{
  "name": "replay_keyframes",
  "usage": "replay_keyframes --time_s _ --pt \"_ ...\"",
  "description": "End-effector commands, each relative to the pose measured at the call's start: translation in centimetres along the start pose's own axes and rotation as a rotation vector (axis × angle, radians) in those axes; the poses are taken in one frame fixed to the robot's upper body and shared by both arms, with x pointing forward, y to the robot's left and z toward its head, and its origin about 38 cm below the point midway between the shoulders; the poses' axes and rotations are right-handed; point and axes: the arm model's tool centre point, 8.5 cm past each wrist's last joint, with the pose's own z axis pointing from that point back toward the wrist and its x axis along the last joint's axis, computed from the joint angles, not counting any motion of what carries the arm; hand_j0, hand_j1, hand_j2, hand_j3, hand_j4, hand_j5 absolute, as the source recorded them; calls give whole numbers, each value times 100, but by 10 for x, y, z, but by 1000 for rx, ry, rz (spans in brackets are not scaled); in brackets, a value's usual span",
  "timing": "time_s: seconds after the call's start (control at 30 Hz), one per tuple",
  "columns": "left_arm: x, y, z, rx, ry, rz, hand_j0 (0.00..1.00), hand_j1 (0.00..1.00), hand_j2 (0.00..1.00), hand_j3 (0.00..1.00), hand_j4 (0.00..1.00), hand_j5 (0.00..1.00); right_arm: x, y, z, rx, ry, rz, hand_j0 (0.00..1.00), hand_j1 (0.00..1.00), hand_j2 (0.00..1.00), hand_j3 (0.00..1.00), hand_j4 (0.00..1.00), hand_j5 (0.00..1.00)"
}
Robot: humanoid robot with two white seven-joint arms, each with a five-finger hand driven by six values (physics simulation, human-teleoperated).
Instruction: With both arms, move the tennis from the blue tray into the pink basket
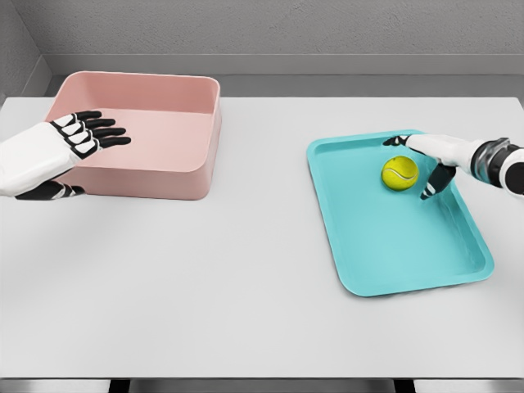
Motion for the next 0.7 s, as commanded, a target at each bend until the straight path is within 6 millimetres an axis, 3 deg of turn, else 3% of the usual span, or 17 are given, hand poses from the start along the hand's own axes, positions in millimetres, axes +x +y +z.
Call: replay_keyframes --time_s 0.0,0.1,0.43,0.6,0.67 --pt "0 1 0 4 0 4 100 100 100 100 100 100 -1 8 -8 26 24 -18 100 100 100 100 100 100" --pt "-1 1 1 2 2 3 100 100 100 100 100 100 3 6 -22 42 33 -14 100 100 100 100 100 100" --pt "-1 1 1 2 2 3 100 100 100 100 100 100 8 15 -26 66 25 0 100 100 100 100 100 100" --pt "-1 1 1 3 3 2 100 100 100 100 100 100 8 18 -27 75 27 5 64 64 64 64 64 64" --pt "-1 2 1 2 3 2 100 100 100 100 100 100 7 18 -27 75 28 5 56 56 56 56 56 56"
